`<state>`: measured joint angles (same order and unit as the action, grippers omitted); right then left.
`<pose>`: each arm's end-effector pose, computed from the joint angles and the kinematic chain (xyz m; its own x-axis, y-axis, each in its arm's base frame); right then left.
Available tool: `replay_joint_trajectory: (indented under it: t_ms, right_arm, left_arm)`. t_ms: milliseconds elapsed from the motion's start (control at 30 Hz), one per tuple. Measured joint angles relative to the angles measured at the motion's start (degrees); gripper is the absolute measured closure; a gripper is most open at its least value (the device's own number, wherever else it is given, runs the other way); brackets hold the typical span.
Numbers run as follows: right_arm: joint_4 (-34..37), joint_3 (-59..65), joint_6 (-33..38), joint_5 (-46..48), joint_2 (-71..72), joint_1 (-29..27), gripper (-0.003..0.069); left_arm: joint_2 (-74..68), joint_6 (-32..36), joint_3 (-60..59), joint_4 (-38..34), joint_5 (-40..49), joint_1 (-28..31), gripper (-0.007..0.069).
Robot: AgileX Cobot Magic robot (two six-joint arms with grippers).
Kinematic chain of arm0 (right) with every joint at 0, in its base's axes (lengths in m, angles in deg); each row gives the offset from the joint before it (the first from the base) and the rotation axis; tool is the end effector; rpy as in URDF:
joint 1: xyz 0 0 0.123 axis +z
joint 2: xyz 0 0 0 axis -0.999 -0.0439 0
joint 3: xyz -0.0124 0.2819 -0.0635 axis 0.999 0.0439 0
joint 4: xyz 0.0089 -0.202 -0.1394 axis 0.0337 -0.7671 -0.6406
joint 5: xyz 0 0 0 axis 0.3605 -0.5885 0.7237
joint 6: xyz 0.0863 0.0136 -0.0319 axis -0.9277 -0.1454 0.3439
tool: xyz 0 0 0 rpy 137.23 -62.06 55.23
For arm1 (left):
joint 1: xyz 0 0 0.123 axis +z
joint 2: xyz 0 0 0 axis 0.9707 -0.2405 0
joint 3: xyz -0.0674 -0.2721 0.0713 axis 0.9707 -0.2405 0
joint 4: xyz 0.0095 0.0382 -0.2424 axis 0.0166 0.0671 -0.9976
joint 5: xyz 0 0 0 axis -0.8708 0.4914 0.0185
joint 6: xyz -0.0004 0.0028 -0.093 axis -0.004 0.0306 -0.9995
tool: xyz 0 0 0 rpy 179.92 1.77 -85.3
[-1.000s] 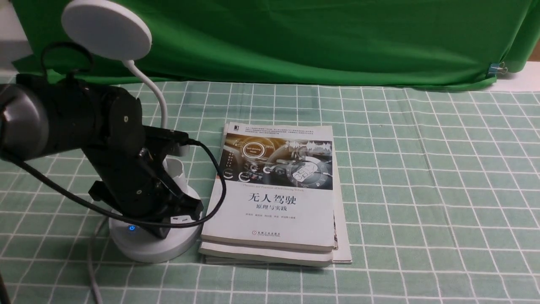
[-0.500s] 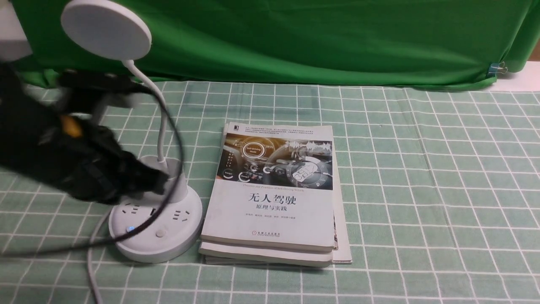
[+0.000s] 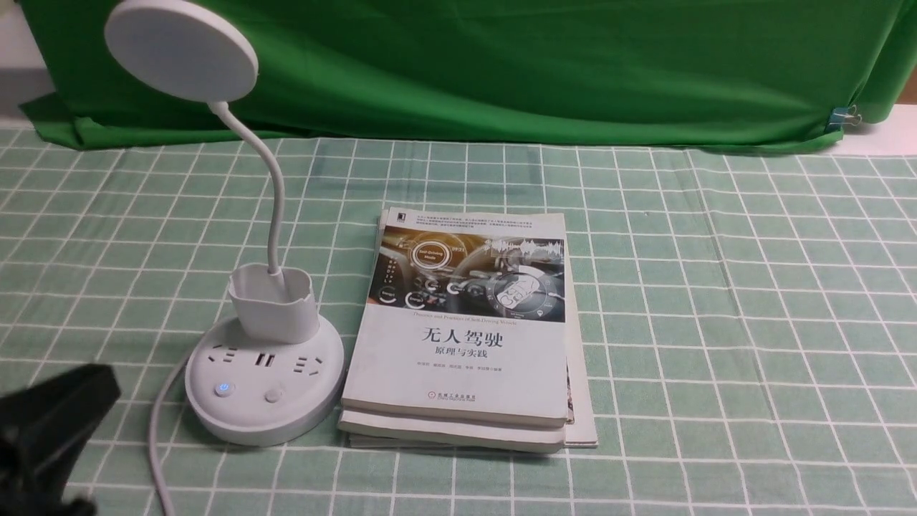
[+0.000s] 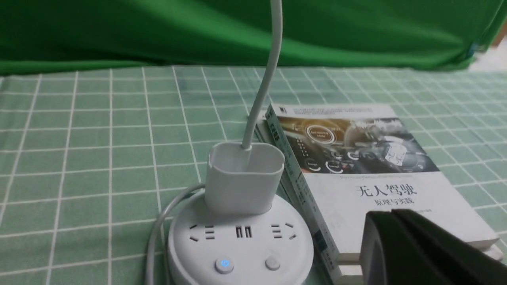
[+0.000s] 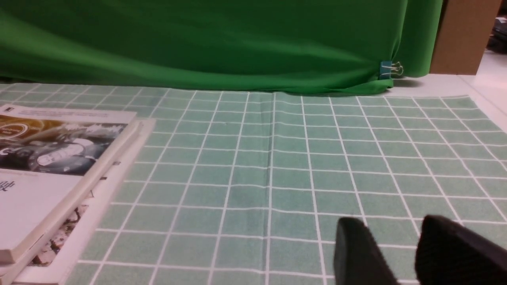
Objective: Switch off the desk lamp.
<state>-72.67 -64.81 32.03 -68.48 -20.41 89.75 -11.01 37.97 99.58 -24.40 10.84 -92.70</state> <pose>0.0473 0.0011 0.1893 -0.1523 -0.0682 -0.9860 -0.0402 0.9972 -0.0628 0.0692 -0.0241 0.2627 -0.2016 -0.0270 -0.9791 0.3032 0.9488 -0.0886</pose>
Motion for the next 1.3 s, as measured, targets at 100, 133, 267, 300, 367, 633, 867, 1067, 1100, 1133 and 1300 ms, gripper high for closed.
replay_joint_trajectory:
  t_ms: [100,133,267,300,367,633,867,1067,1100,1133,1300]
  right_arm:
    - [0.0,0.0,0.0,0.0,0.0,0.0,0.0417]
    - [0.0,0.0,0.0,0.0,0.0,0.0,0.0417]
    - [0.0,0.0,0.0,0.0,0.0,0.0,0.0417]
    - [0.0,0.0,0.0,0.0,0.0,0.0,0.0417]
    - [0.0,0.0,0.0,0.0,0.0,0.0,0.0417]
    - [0.0,0.0,0.0,0.0,0.0,0.0,0.0417]
    - [0.0,0.0,0.0,0.0,0.0,0.0,0.0417]
    - [0.0,0.0,0.0,0.0,0.0,0.0,0.0417]
    - [0.0,0.0,0.0,0.0,0.0,0.0,0.0417]
    - [0.0,0.0,0.0,0.0,0.0,0.0,0.0417]
    - [0.0,0.0,0.0,0.0,0.0,0.0,0.0417]
  left_arm:
    - [3.8,-0.2,-2.6,-0.6,-2.4,0.0,0.0624]
    - [4.2,-0.2,-2.9,-0.7,-2.7,0.0,0.0624]
    - [4.7,-0.2,-4.5,-1.0,-3.0,0.0,0.0624]
    - [4.7,-0.2,-4.6,-1.0,-3.0,0.0,0.0624]
    - [4.7,-0.3,-5.4,-1.0,-2.8,0.0,0.0624]
    - [4.7,-0.3,-5.9,-1.1,-2.2,0.0,0.0624]
    - [10.1,0.7,-9.1,-1.1,-2.2,6.6,0.0624]
    - [17.4,0.7,-15.3,-2.4,-1.3,16.4,0.0624]
    - [17.5,0.7,-15.4,-2.6,-0.7,16.7,0.0624]
    - [17.6,0.5,-15.4,-2.8,1.0,16.7,0.0624]
    - [17.7,0.3,-15.5,-3.3,3.9,16.7,0.0624]
